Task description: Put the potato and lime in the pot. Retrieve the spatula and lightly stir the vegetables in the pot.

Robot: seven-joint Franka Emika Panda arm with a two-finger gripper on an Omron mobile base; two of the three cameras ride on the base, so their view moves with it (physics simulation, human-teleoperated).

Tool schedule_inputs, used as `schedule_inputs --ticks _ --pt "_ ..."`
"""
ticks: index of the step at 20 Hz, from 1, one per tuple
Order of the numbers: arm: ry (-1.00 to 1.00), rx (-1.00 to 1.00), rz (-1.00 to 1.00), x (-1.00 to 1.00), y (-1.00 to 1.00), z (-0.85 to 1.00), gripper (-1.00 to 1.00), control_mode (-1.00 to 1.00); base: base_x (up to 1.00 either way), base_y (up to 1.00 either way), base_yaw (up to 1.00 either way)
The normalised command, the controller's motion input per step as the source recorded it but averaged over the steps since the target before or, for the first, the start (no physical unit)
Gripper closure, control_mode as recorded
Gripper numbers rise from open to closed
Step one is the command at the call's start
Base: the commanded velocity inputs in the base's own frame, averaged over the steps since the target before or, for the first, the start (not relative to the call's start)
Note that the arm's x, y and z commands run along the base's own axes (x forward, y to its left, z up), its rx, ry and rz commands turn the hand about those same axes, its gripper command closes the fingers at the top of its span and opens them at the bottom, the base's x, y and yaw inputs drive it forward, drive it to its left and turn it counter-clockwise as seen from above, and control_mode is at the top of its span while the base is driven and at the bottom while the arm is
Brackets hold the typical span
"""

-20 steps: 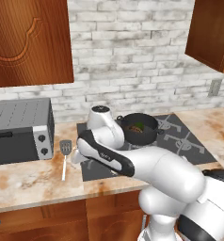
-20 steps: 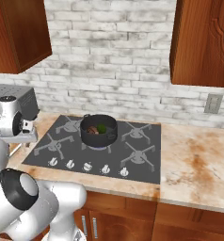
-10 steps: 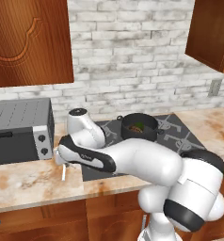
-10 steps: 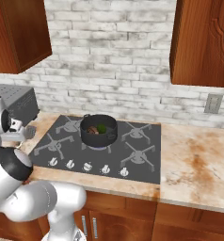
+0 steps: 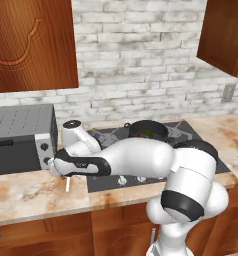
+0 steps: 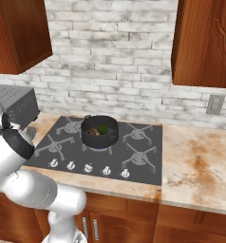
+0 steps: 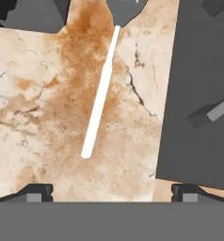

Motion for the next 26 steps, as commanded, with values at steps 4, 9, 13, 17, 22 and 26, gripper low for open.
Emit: schedule_inputs --ticks 4,9,13,17,22,26 --pt "0.06 0.0 -0.04 0.16 0.13 -0.47 -1.0 -1.0 0.0 0.0 0.0" --pt "0.24 0.0 0.0 0.26 0.0 -0.33 -1.0 -1.0 0.0 0.0 0.0" --pt "0.18 0.0 0.0 0.39 0.14 -0.15 -1.0 -1.0 0.0 0.0 0.0" --pt "0.01 -0.03 0.0 0.02 0.32 0.0 -1.0 -1.0 0.0 0.0 0.0" --pt "-0.01 -0.03 0.0 -0.03 0.11 0.0 -1.0 -1.0 0.0 0.0 0.0" --pt "-0.05 0.0 0.0 -0.24 -0.02 0.0 -1.0 -1.0 0.0 0.0 0.0"
